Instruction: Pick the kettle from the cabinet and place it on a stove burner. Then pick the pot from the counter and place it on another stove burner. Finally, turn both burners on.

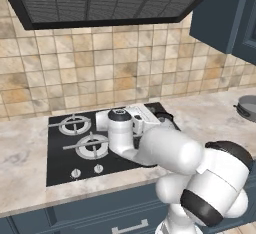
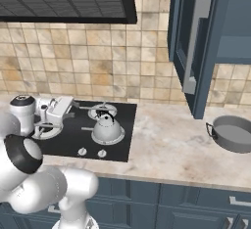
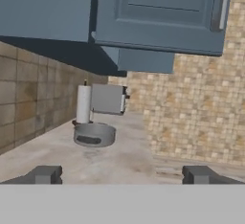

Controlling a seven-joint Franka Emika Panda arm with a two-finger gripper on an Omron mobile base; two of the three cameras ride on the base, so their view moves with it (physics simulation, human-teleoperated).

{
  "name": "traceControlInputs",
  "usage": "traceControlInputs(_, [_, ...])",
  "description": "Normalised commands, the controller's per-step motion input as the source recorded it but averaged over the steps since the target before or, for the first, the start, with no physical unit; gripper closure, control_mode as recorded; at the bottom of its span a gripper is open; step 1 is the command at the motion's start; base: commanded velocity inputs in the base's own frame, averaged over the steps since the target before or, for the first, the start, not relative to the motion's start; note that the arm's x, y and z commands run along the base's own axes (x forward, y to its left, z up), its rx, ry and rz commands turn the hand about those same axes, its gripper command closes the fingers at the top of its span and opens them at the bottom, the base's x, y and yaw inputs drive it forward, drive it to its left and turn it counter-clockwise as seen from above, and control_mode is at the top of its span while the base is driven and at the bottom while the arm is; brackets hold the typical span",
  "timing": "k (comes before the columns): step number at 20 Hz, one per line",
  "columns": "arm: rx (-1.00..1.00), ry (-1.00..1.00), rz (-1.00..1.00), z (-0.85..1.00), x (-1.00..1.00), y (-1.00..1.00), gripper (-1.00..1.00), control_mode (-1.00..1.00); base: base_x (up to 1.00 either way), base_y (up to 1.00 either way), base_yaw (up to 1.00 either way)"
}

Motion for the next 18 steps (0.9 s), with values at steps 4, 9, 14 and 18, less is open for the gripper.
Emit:
traceControlInputs(4, [0.02,-0.02,0.00,0.35,-0.48,0.00,-1.00,-1.00,0.00,0.00,0.00])
traceControlInputs(9, [0.04,0.00,0.00,0.38,-0.44,-0.03,-1.00,-1.00,0.00,0.00,0.00])
traceControlInputs(14, [0.07,0.00,0.00,0.41,-0.35,-0.06,-1.00,-1.00,0.00,0.00,0.00])
traceControlInputs(18, [0.15,0.00,0.08,0.24,-0.16,-0.16,-1.00,-1.00,0.00,0.00,0.00])
